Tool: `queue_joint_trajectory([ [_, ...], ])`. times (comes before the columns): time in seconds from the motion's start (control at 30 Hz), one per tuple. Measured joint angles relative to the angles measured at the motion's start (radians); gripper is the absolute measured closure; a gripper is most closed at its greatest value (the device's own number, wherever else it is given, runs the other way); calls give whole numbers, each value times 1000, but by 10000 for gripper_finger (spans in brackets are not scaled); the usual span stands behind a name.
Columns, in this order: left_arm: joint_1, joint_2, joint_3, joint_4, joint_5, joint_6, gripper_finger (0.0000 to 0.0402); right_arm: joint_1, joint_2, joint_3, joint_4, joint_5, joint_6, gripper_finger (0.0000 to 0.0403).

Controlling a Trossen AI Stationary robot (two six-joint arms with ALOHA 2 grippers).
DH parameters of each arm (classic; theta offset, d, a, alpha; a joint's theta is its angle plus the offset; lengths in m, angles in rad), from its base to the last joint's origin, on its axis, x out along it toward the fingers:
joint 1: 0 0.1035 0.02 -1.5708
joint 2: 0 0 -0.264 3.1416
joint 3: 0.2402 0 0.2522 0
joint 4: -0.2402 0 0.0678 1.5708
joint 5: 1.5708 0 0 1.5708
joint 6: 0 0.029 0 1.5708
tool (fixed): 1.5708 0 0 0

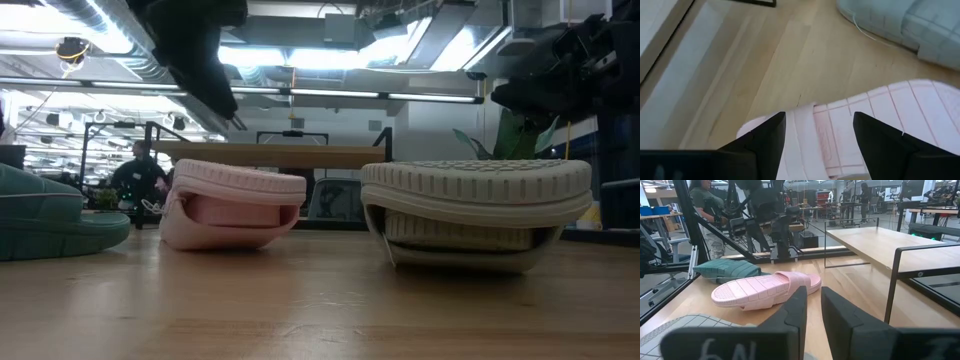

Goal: Pick and place slides into the shelf
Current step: Put the pink pair of slides on the shelf

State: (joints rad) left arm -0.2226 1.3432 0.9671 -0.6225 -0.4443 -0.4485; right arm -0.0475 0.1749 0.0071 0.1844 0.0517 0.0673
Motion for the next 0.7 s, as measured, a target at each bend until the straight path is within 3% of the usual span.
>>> queue_joint_trajectory([
  [0.7,-54,209,21,-85,-72,-249,179,0,0,0,1,0,-21,344],
])
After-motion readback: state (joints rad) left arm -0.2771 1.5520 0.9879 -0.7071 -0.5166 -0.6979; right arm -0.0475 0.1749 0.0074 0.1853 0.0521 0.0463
